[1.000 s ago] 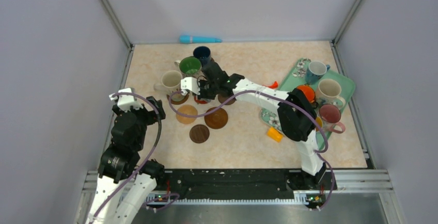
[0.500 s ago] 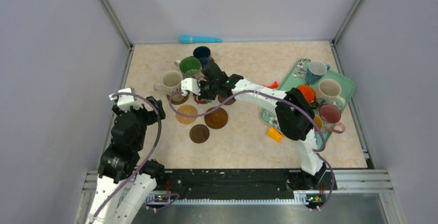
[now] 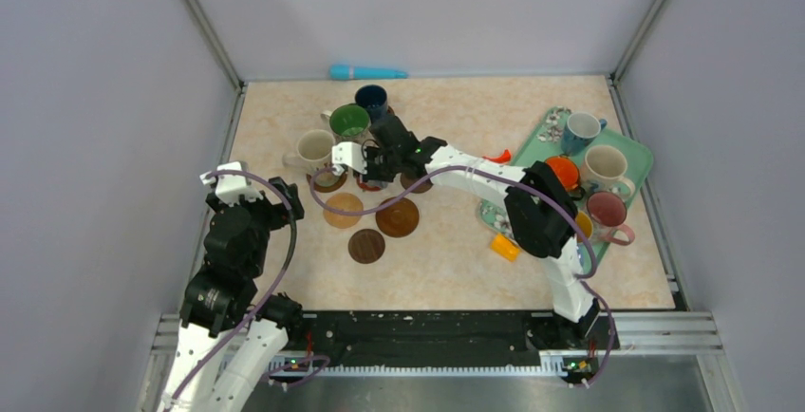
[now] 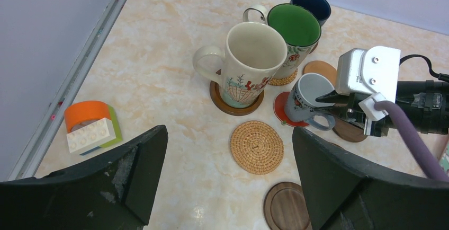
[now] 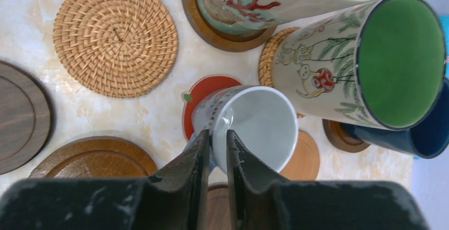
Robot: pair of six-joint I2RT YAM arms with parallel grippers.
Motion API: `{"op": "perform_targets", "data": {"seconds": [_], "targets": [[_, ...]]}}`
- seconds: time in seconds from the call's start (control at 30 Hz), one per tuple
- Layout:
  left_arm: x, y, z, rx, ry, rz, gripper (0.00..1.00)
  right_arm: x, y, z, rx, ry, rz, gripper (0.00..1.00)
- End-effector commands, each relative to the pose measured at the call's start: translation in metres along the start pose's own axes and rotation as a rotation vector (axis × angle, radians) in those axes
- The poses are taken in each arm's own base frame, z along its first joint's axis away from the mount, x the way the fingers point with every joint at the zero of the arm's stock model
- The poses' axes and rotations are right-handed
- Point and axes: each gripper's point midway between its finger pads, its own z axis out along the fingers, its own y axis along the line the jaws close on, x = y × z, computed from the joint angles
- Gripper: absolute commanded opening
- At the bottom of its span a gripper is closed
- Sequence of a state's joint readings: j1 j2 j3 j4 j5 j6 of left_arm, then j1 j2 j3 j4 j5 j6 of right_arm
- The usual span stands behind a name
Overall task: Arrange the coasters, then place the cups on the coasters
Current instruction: Place the cup on the coaster.
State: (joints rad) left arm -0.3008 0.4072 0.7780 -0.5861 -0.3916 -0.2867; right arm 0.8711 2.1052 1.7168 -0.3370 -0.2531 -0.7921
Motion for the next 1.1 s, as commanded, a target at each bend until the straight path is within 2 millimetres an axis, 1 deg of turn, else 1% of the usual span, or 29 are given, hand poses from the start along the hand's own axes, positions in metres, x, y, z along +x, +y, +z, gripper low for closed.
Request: {"op": "perform_targets", "data": {"seconds": [0.0, 0.1, 0.2, 0.3, 0.4, 0.47, 0.5, 0.57, 0.67, 0.7, 0.8, 0.93, 1.07], "targets": [[-0.022, -0.001, -0.006, 0.003, -0.066, -0.036, 0.93, -0.030, -0.033, -0.012, 0.101, -0.090, -0.035, 0.21], [-0.022, -0.001, -0.006, 0.002, -0.064, -0.035, 0.93, -0.039, -0.038, -0.021, 0.124, -0.115, -0.032, 0.29], [-0.021, -0.001, -0.005, 0.000, -0.062, -0.034, 0.93, -0.049, -0.043, -0.034, 0.154, -0.141, -0.029, 0.38], [-0.021, -0.001, -0.005, 0.001, -0.063, -0.034, 0.93, -0.060, -0.048, -0.055, 0.189, -0.175, -0.020, 0.45], [-0.021, -0.002, -0.005, 0.007, -0.061, -0.034, 0.93, -0.069, -0.048, -0.080, 0.224, -0.217, 0.003, 0.52], [-0.019, -0.004, -0.004, 0.014, -0.058, -0.033, 0.93, -0.069, -0.048, -0.099, 0.259, -0.248, 0.056, 0.54], [-0.019, -0.005, -0.003, 0.021, -0.059, -0.032, 0.94, -0.070, -0.052, -0.112, 0.298, -0.269, 0.103, 0.54], [-0.015, -0.009, 0.000, 0.043, -0.053, -0.027, 0.94, -0.062, -0.064, -0.138, 0.414, -0.297, 0.225, 0.54], [-0.007, -0.021, 0.005, 0.105, -0.029, -0.009, 0.95, -0.032, -0.082, -0.182, 0.623, -0.257, 0.441, 0.54], [-0.004, -0.026, 0.006, 0.128, -0.016, -0.004, 0.95, -0.019, -0.083, -0.198, 0.677, -0.215, 0.517, 0.54], [0.003, -0.036, 0.010, 0.174, 0.030, 0.008, 0.95, 0.020, -0.074, -0.230, 0.774, -0.088, 0.692, 0.54], [0.008, -0.040, 0.013, 0.185, 0.061, 0.016, 0.97, 0.057, -0.057, -0.265, 0.865, -0.016, 0.841, 0.54], [0.012, -0.042, 0.014, 0.198, 0.076, 0.017, 0.99, 0.105, -0.048, -0.303, 1.017, 0.045, 1.022, 0.52]]}}
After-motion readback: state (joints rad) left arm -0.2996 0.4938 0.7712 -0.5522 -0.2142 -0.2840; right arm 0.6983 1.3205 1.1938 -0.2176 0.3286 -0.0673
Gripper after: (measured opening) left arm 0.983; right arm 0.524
